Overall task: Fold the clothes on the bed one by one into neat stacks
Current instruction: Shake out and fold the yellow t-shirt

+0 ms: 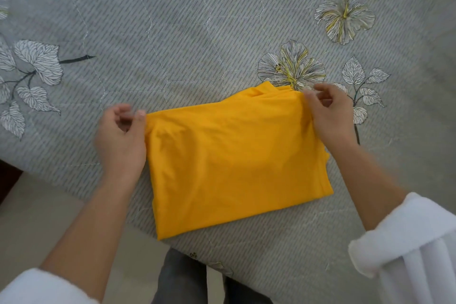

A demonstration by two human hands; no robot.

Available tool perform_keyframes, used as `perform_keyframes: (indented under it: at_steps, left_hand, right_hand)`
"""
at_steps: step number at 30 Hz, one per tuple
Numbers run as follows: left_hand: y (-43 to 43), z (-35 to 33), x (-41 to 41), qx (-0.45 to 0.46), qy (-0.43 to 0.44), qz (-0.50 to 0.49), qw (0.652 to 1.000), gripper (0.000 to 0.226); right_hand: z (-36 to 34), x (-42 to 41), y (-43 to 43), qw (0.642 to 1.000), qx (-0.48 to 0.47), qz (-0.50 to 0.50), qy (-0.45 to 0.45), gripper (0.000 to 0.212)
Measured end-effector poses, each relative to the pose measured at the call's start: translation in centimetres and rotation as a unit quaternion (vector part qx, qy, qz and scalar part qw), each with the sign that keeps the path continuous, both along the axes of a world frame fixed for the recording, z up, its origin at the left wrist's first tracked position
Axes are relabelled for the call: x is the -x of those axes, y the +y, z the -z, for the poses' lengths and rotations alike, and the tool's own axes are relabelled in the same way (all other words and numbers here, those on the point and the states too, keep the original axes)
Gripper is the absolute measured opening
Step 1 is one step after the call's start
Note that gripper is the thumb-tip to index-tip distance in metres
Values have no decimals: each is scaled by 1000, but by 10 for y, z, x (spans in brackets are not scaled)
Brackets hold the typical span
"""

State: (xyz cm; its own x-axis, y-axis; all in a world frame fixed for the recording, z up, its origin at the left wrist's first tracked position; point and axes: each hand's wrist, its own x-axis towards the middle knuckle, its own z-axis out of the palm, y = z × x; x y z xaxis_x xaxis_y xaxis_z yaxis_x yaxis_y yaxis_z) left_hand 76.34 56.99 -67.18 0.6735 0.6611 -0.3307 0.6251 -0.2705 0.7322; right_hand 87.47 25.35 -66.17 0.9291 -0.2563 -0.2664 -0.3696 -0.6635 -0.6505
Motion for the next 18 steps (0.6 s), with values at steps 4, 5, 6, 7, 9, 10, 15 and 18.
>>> perform_keyframes:
  at_steps: [4,5,6,7,9,10,15,18]
  left_hand:
    - [-6,-5,35,83,30,-65,994,42]
    - [-11,-8,47,92,43,-57,993,45]
    - [-16,-11,58,96,56,-45,993,48]
    - [-21,-15,69,105,71,-30,992,50]
    - [-31,-23,82,134,94,-18,986,49]
    - [-34,-26,83,143,99,-16,985,47]
    - [-29,-28,40,184,68,-33,980,27]
    - [-16,-18,6,258,78,-51,962,22]
  right_hand:
    - [-4,42,-18,991,-29,122,40,19]
    - [-4,56,-24,989,-28,135,60,22]
    - [-6,71,-29,987,-24,136,78,25]
    - [-8,85,-33,987,-25,132,94,27]
    - [-13,103,-35,985,-41,120,119,27]
    - [-14,105,-34,984,-46,114,132,28]
    - [-19,61,-19,983,-61,107,138,47]
    - [-21,20,3,976,-125,102,144,55]
